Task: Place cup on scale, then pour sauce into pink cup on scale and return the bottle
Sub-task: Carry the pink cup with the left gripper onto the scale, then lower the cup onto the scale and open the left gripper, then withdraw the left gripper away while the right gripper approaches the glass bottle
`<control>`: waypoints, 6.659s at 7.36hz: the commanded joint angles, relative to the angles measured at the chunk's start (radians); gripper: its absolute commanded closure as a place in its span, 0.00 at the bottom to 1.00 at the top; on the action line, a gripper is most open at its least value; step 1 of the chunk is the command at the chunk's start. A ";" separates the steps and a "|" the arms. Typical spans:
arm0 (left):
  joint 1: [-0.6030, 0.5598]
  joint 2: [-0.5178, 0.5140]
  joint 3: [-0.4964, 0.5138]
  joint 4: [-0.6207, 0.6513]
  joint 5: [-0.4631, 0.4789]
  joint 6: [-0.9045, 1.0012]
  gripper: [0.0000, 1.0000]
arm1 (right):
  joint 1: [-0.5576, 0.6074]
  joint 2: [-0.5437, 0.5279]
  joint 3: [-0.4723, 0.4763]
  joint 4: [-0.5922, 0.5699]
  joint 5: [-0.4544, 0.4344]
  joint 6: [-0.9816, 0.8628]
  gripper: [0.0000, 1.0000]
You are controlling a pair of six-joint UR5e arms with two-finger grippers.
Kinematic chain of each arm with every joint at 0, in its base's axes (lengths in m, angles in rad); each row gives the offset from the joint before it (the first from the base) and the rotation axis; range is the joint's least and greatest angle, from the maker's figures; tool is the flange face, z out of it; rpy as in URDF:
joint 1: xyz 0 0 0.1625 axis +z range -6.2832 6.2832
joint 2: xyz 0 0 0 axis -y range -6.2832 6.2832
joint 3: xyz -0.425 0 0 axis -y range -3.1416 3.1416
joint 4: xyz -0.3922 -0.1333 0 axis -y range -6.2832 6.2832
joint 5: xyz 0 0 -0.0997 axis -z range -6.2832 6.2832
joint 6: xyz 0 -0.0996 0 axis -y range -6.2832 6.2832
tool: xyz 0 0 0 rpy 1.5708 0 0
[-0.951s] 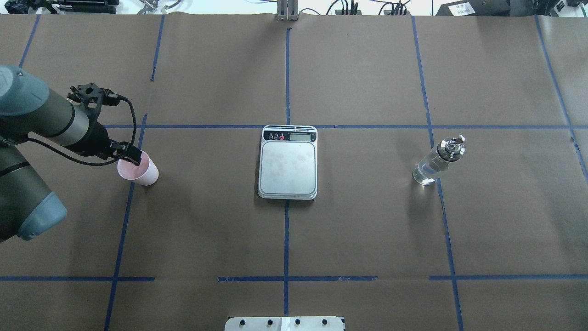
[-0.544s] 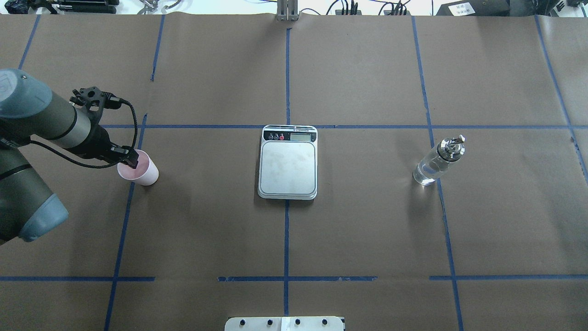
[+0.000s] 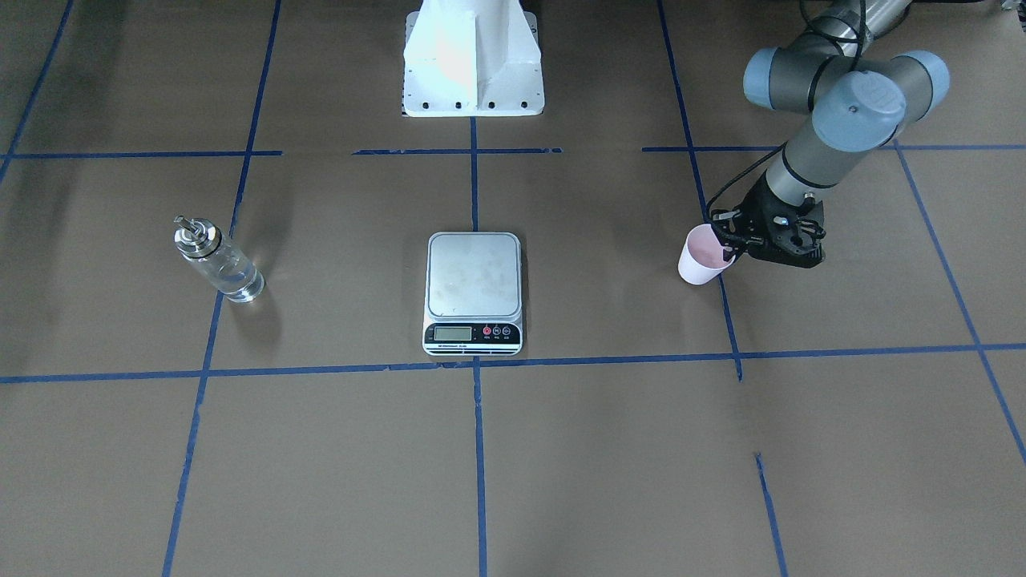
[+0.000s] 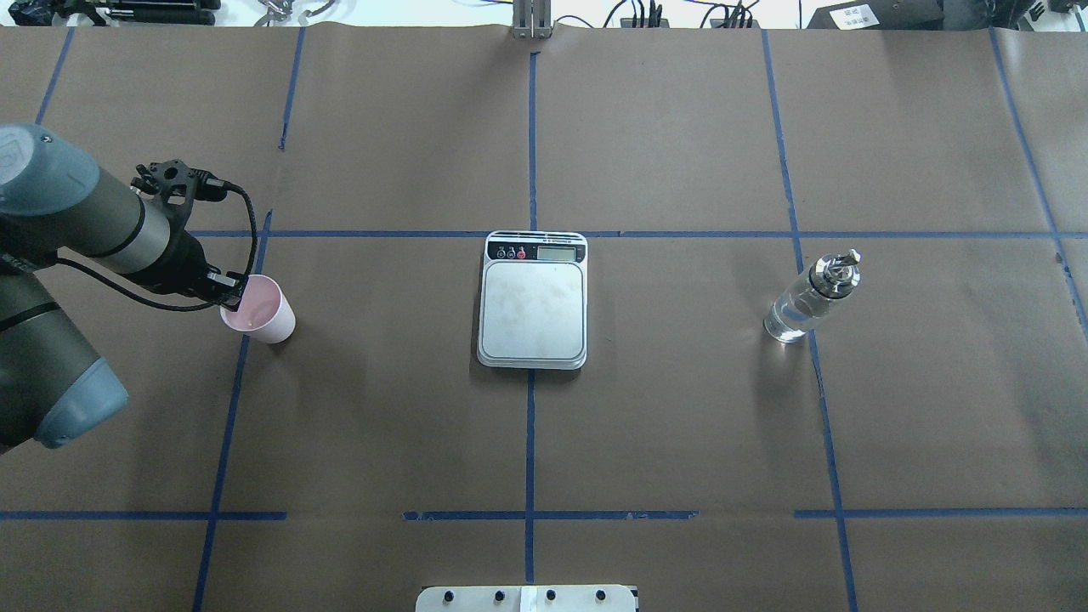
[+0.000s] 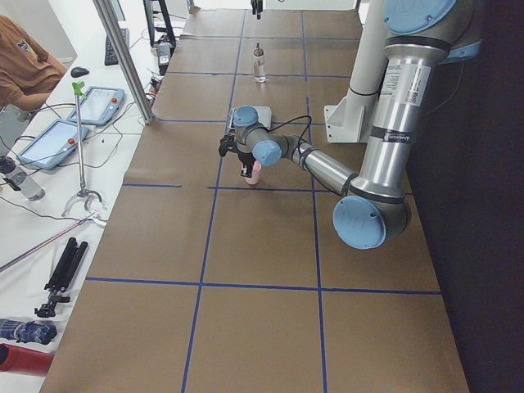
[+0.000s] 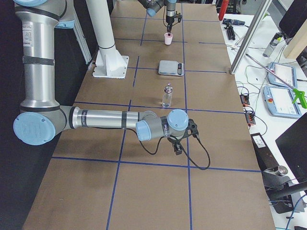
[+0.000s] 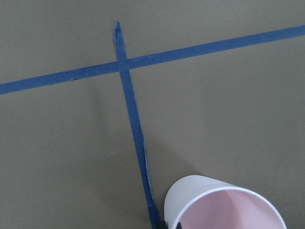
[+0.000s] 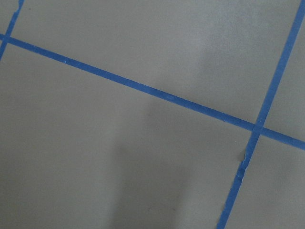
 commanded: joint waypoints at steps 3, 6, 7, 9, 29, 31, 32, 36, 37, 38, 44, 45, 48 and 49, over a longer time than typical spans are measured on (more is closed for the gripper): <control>0.026 -0.222 -0.158 0.250 -0.030 -0.283 1.00 | 0.002 -0.016 0.037 0.018 0.013 0.007 0.00; 0.158 -0.441 -0.034 0.183 0.013 -0.395 1.00 | 0.000 -0.018 0.037 0.020 0.037 0.070 0.00; 0.218 -0.510 0.048 0.178 0.132 -0.401 1.00 | 0.000 -0.018 0.037 0.020 0.037 0.070 0.00; 0.234 -0.557 0.161 0.179 0.207 -0.404 1.00 | 0.000 -0.018 0.037 0.023 0.035 0.064 0.00; 0.125 -0.460 -0.060 0.106 0.216 -0.407 0.42 | -0.337 -0.111 0.161 0.727 -0.109 0.950 0.00; 0.120 -0.460 -0.061 0.107 0.216 -0.409 0.42 | -0.457 -0.197 0.225 0.847 -0.231 0.989 0.03; 0.113 -0.460 -0.061 0.107 0.216 -0.409 0.42 | -0.507 -0.240 0.226 0.918 -0.291 0.990 0.06; 0.088 -0.430 -0.069 0.107 0.216 -0.406 0.42 | -0.953 -0.239 0.316 0.920 -0.888 1.058 0.00; 0.080 -0.410 -0.067 0.104 0.216 -0.398 0.42 | -0.977 -0.239 0.318 0.920 -0.907 1.088 0.00; 0.068 -0.387 -0.069 0.103 0.216 -0.394 0.42 | -1.004 -0.236 0.319 0.920 -0.952 1.146 0.00; -0.062 -0.211 -0.072 0.103 0.220 -0.072 0.43 | -1.212 -0.233 0.310 0.908 -1.498 1.291 0.00; -0.090 -0.177 -0.069 0.106 0.222 0.008 0.43 | -1.218 -0.233 0.308 0.882 -1.542 1.291 0.00; -0.136 -0.124 -0.064 0.095 0.185 0.113 0.42 | -1.236 -0.184 0.305 0.781 -1.609 1.293 0.00; -0.136 -0.124 -0.064 0.096 0.183 0.116 0.42 | -1.238 -0.176 0.293 0.773 -1.629 1.293 0.00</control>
